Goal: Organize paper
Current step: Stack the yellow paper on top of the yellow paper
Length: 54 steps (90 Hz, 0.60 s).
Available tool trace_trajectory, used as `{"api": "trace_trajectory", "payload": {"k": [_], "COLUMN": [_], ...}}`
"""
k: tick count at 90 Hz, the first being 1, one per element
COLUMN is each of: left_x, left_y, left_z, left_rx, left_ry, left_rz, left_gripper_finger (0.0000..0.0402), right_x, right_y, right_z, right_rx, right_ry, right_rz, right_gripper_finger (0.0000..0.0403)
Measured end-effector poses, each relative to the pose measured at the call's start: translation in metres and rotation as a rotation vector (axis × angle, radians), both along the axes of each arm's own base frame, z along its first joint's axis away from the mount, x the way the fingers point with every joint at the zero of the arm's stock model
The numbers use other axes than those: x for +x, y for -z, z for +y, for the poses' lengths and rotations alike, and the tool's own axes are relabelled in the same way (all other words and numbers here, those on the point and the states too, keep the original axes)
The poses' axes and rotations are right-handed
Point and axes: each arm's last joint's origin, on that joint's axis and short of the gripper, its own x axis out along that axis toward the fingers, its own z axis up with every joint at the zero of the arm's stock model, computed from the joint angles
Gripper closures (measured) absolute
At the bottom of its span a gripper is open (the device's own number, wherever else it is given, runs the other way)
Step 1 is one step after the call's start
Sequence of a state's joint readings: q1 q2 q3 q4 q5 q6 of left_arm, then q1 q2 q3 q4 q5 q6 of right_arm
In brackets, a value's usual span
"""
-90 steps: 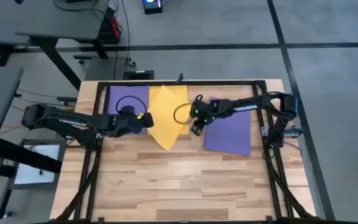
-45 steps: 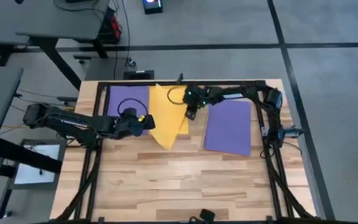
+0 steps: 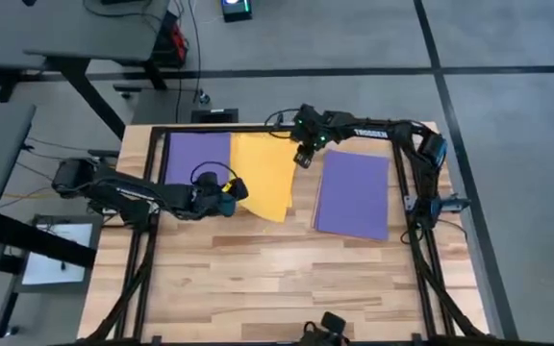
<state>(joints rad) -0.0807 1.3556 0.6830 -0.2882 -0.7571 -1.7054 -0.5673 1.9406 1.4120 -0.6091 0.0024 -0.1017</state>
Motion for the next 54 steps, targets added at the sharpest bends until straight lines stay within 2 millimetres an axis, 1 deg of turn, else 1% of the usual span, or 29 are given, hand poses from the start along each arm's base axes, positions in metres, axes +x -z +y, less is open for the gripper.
{"api": "trace_trajectory", "payload": {"k": [12, 19, 26, 38, 54], "left_x": [0.003, 0.005, 0.007, 0.009, 0.010], "left_y": [0.009, 0.013, 0.015, 0.013, 0.013], "left_z": [0.000, -0.001, -0.002, -0.003, -0.003], "left_rx": [0.003, -0.001, -0.005, 0.005, -0.002], "left_ry": [-0.006, -0.009, -0.010, 0.008, 0.035], "left_rz": [0.034, 0.038, 0.030, 0.016, 0.027], "left_gripper_finger": [0.0402, 0.0402, 0.0402, 0.0402, 0.0402], "right_x": [-0.007, -0.011, -0.013, -0.018, -0.012], "right_y": [0.003, 0.012, 0.023, 0.046, 0.047], "right_z": [0.006, 0.011, 0.013, 0.014, 0.005], "right_rx": [0.060, 0.080, 0.067, 0.029, -0.051], "right_ry": [0.023, 0.015, -0.008, -0.018, -0.032], "right_rz": [0.060, 0.096, 0.091, 0.042, -0.056], "right_gripper_finger": [0.0269, 0.0269, 0.0269, 0.0269, 0.0269]}}
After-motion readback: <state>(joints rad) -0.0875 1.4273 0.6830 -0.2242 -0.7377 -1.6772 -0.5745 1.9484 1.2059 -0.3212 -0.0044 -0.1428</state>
